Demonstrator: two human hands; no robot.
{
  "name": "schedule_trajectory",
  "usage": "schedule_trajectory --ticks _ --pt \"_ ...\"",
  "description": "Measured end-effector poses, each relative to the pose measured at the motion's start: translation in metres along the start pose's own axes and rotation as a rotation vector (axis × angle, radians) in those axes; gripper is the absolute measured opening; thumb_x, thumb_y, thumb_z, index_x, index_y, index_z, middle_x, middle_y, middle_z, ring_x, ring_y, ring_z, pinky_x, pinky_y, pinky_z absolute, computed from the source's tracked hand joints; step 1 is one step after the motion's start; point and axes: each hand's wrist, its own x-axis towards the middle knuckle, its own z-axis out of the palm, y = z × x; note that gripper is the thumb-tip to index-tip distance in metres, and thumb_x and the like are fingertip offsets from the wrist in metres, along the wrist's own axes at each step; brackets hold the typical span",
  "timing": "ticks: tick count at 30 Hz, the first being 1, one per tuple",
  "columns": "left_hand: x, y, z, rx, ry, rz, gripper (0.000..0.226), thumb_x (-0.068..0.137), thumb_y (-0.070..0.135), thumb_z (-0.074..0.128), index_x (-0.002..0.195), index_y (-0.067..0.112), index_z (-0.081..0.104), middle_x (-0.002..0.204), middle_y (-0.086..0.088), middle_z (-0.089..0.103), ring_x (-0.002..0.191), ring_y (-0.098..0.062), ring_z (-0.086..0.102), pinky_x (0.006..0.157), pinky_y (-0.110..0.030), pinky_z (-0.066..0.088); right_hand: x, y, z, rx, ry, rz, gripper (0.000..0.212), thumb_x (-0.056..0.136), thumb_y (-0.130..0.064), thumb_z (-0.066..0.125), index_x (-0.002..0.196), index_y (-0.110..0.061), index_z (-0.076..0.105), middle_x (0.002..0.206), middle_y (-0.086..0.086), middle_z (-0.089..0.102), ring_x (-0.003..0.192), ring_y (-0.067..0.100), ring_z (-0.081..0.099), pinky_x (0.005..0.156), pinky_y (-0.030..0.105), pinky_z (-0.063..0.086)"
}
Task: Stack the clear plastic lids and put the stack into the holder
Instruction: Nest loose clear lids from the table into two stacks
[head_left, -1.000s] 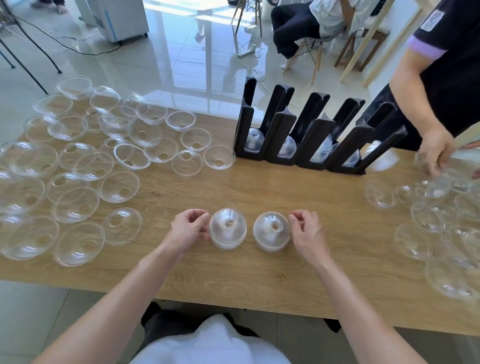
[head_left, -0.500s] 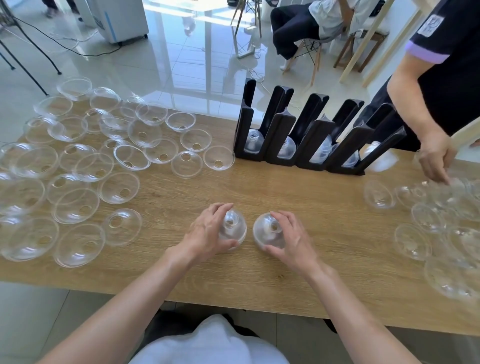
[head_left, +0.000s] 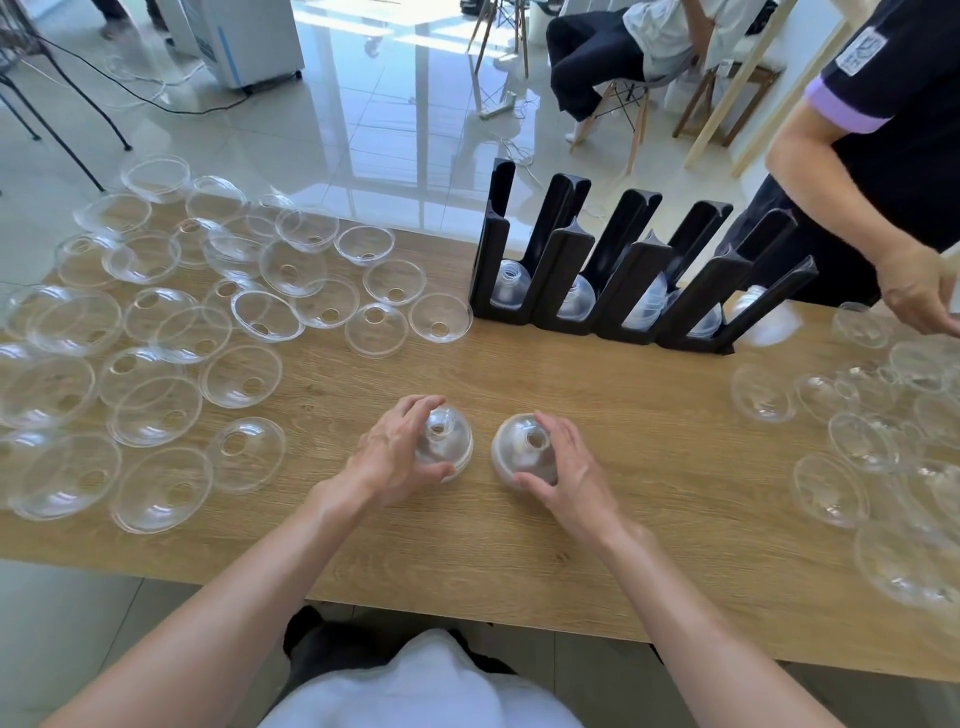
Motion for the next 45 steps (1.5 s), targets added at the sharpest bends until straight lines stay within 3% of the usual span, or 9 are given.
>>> schedule_trajectory --ticks 9,13,17,21,27,30,37,41,45 --pt "-0.004 -0.022 -0.007 -0.062 0.016 -0.013 0.112 0.075 0.050 0.085 0.161 0.038 0.013 0.169 0.010 0.013 0.150 -0.018 0.028 0.119 -0.048 0.035 0.024 -0.023 0.004 -0.036 -0.031 -0.031 0.099 0.085 -0.055 0.073 0.161 -0.032 0.015 0.165 -0.007 0.024 0.150 0.016 0.032 0.122 0.050 0.034" --pt "-0.018 -0.035 -0.006 -0.104 0.047 -0.031 0.116 0.073 0.057 0.084 0.160 0.037 0.010 0.169 0.012 0.010 0.153 -0.014 0.020 0.122 -0.045 0.028 0.022 -0.033 -0.002 -0.063 -0.028 -0.077 0.100 0.085 -0.060 0.069 0.162 -0.031 0.013 0.170 -0.007 0.013 0.157 0.016 0.016 0.126 0.050 0.023" --pt "-0.050 -0.051 -0.018 -0.110 0.148 -0.047 0.087 0.080 0.052 0.080 0.152 0.032 0.036 0.150 0.019 0.034 0.133 -0.006 0.042 0.113 -0.038 0.042 0.024 -0.063 -0.004 -0.110 0.031 -0.245 0.067 0.095 -0.047 0.066 0.151 -0.019 0.042 0.163 -0.001 0.031 0.154 0.017 0.025 0.123 0.044 0.030" --pt "-0.099 -0.064 -0.037 -0.100 0.257 -0.076 0.048 0.088 0.049 0.072 0.130 0.027 0.062 0.123 0.019 0.053 0.114 -0.003 0.054 0.101 -0.033 0.050 0.029 -0.107 0.014 -0.122 -0.031 -0.404 0.051 0.096 -0.038 0.068 0.139 -0.015 0.055 0.154 0.003 0.043 0.151 0.018 0.033 0.115 0.039 0.037" --pt "-0.166 -0.102 -0.069 -0.040 0.403 -0.202 0.031 0.091 0.040 0.073 0.116 0.022 0.070 0.110 0.015 0.059 0.101 -0.007 0.059 0.091 -0.036 0.053 0.045 -0.170 0.069 -0.137 -0.137 -0.597 0.043 0.095 -0.036 0.072 0.131 -0.013 0.063 0.139 0.002 0.053 0.129 0.020 0.052 0.100 0.040 0.050" --pt "-0.184 -0.123 -0.083 0.070 0.484 -0.258 0.031 0.086 0.033 0.080 0.112 0.019 0.072 0.107 0.011 0.059 0.098 -0.012 0.058 0.089 -0.041 0.052 0.052 -0.200 0.099 -0.196 -0.237 -0.659 0.045 0.095 -0.031 0.072 0.134 -0.012 0.061 0.137 0.003 0.052 0.127 0.022 0.051 0.105 0.041 0.047" --pt "-0.193 -0.169 -0.105 0.177 0.414 -0.328 0.059 0.073 0.041 0.089 0.121 0.014 0.068 0.123 -0.005 0.057 0.116 -0.026 0.057 0.100 -0.044 0.049 0.059 -0.252 0.153 -0.384 -0.291 -0.664 0.065 0.091 -0.037 0.072 0.149 -0.022 0.046 0.151 0.000 0.041 0.137 0.023 0.038 0.112 0.037 0.038" --pt "-0.181 -0.188 -0.112 0.236 0.329 -0.295 0.065 0.080 0.051 0.080 0.133 0.021 0.058 0.140 -0.007 0.049 0.130 -0.027 0.049 0.114 -0.048 0.039 0.058 -0.263 0.171 -0.500 -0.273 -0.670 0.074 0.090 -0.038 0.071 0.156 -0.028 0.038 0.159 -0.003 0.036 0.140 0.025 0.035 0.109 0.042 0.040" --pt "-0.169 -0.199 -0.113 0.316 0.277 -0.201 0.067 0.080 0.058 0.075 0.136 0.026 0.055 0.149 -0.005 0.042 0.140 -0.026 0.040 0.119 -0.046 0.026 0.052 -0.260 0.179 -0.517 -0.213 -0.600 0.068 0.085 -0.037 0.076 0.146 -0.023 0.051 0.154 0.004 0.041 0.139 0.028 0.040 0.105 0.043 0.042"
